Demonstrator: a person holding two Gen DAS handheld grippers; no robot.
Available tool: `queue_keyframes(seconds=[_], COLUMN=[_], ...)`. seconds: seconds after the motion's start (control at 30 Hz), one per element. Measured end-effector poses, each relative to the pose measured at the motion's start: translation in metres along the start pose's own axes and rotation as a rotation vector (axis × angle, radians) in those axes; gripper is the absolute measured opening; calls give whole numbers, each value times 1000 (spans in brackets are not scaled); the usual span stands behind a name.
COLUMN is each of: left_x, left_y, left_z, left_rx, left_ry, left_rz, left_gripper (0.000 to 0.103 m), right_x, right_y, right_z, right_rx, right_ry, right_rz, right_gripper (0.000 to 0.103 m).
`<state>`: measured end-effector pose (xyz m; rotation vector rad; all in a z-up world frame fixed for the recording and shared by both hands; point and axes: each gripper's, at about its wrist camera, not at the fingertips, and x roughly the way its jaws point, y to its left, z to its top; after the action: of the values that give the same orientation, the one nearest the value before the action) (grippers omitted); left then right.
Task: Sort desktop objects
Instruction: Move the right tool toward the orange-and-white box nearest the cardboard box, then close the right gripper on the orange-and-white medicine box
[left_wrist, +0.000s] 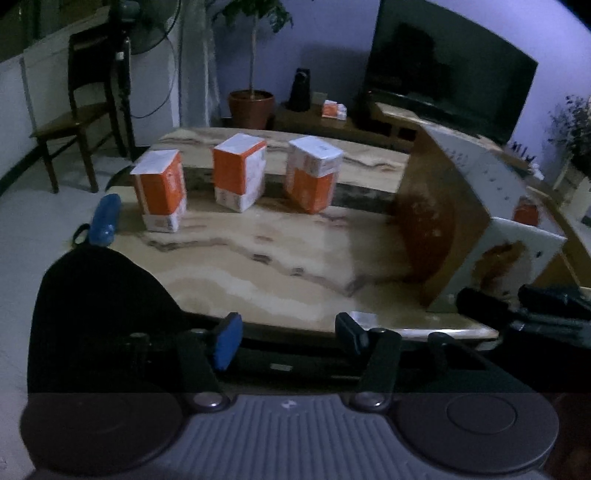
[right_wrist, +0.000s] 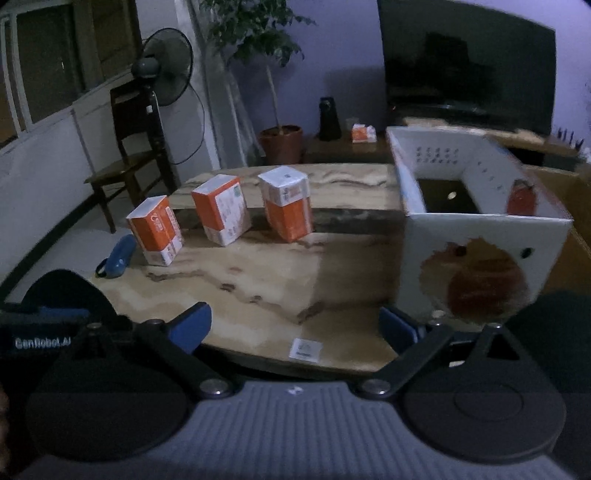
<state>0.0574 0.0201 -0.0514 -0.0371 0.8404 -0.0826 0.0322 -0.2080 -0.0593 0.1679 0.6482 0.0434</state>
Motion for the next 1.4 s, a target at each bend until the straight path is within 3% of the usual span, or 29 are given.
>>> queue_keyframes(seconds=[0.07,0.17,0.33,0.43,0.57,0.67,0.9,1.13,1.27,1.4], left_x=[11,23,42,53,70,78,90,101,109,118], left_y=[8,14,23,25,30,36,48,48,46,49], left_z=[6,15,28,31,30,27,28,25,27,29], left_rx=[-13,-1,5,19,21,2,-43,-53,-65,-99], left_ry=[11,9,6,4,35,44,67,98,116,138], left_rz=[5,23,5,-3,-52,-62,-90,-108,-131,-162], left_gripper=[51,51,51,51,51,51,52,52,52,52], right_x=[17,40,66,84,111,138,219,287,322,348], right_y=[-4,-8,2,16,33,36,35,42,40,48], right_z=[5,11,29,47,80,106,157,188,202,205], right_rx=[-13,-27,-73,-129,-227,-253,-271,-357,-353,-418], right_ry=[11,49,61,63,33,25,155,228,324,372], right_rz=[-18,-19,18,27,16,17,34,47,124,128], right_gripper=[95,84,84,85,96,97,97,97,97,97])
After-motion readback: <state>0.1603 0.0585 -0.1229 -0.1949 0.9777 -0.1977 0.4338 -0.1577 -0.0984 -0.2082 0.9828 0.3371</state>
